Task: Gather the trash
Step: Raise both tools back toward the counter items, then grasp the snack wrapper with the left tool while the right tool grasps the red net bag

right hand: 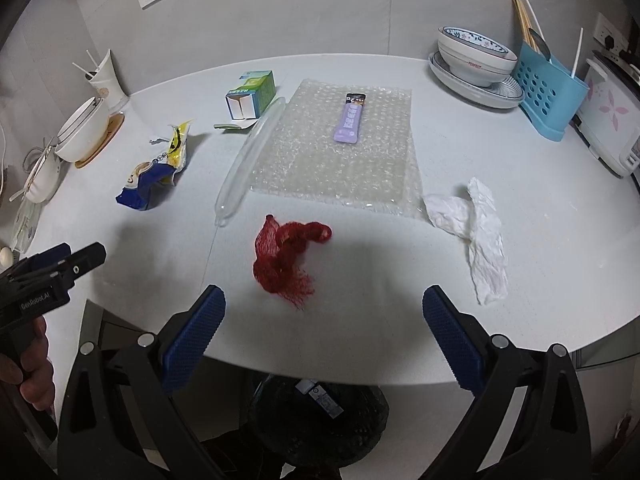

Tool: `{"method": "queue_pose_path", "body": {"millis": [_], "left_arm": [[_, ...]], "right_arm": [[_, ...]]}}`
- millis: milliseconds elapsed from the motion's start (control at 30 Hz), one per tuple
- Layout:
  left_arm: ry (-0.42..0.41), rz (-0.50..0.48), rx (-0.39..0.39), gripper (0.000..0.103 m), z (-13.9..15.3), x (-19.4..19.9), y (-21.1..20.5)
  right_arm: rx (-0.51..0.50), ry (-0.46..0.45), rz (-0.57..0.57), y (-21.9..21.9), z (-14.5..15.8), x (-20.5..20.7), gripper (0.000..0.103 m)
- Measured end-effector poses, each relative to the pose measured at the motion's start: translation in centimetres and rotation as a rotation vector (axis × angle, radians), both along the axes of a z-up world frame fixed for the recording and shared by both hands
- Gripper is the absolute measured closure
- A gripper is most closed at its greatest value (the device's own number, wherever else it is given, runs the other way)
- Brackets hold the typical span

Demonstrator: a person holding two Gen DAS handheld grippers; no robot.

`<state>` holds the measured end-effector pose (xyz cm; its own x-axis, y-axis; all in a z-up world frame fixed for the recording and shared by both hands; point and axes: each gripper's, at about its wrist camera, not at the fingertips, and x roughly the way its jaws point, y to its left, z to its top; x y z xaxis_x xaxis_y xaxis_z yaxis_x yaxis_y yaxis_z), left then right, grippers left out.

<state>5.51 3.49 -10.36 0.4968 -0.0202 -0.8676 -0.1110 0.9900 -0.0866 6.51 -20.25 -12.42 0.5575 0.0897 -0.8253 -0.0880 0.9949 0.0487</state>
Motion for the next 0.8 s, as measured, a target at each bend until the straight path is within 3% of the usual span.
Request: {"method": "queue_pose_path", "body": {"millis": [400, 800], "left_arm": [[0.021, -0.002, -0.011, 0.008, -0.4, 7.6, 2.7], [0.123, -0.059, 0.003, 0.012, -4.0, 12.7, 2.8]], "right_arm": [[-0.01, 0.085, -0.04, 1.2, -1.6, 5.0, 0.014], [-0.012, 0.167, -0.075, 2.1, -3.3, 8.7, 0.026]]}}
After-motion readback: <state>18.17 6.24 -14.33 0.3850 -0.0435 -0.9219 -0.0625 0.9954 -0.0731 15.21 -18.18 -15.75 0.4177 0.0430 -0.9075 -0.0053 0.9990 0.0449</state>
